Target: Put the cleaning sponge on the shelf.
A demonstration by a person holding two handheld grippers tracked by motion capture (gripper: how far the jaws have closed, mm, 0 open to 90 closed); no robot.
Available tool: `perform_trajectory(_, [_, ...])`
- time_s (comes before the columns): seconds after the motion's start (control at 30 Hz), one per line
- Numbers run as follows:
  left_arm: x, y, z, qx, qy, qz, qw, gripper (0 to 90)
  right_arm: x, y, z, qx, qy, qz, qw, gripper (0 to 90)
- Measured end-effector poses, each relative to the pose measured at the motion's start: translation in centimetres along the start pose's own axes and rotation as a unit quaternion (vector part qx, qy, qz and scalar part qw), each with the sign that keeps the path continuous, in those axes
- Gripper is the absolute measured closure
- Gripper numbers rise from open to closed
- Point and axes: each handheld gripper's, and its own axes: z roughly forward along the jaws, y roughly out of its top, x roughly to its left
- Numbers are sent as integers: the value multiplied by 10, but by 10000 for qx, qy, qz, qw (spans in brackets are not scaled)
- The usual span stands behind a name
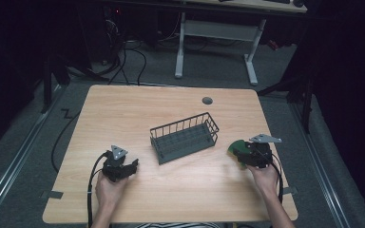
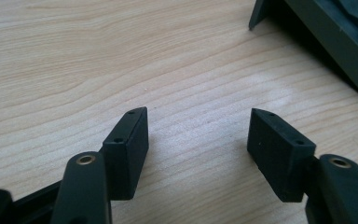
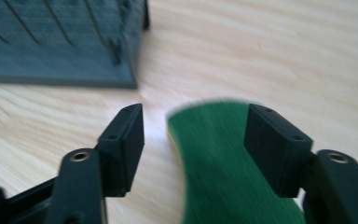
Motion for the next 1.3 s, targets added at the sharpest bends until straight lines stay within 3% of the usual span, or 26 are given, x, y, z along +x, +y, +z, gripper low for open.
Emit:
perform_trajectory(0.3, [1, -2, -1, 9, -21, -11, 10000, 343, -19, -25, -3, 4, 12, 146, 9999, 260])
perform_trajectory(0.63, [1, -2, -1, 7, -35, 4, 10000, 326, -22, -21, 9, 11, -67, 53, 10000, 209])
perform_trajectory(0.97, [1, -2, -1, 9, -38, 4, 10000, 324, -19, -9, 28, 658, 70, -187, 9976, 217])
perform_trajectory(1.3, [1, -2, -1, 10, -41, 9, 10000, 322, -18, -3, 34, 871, -27, -279, 9958, 274])
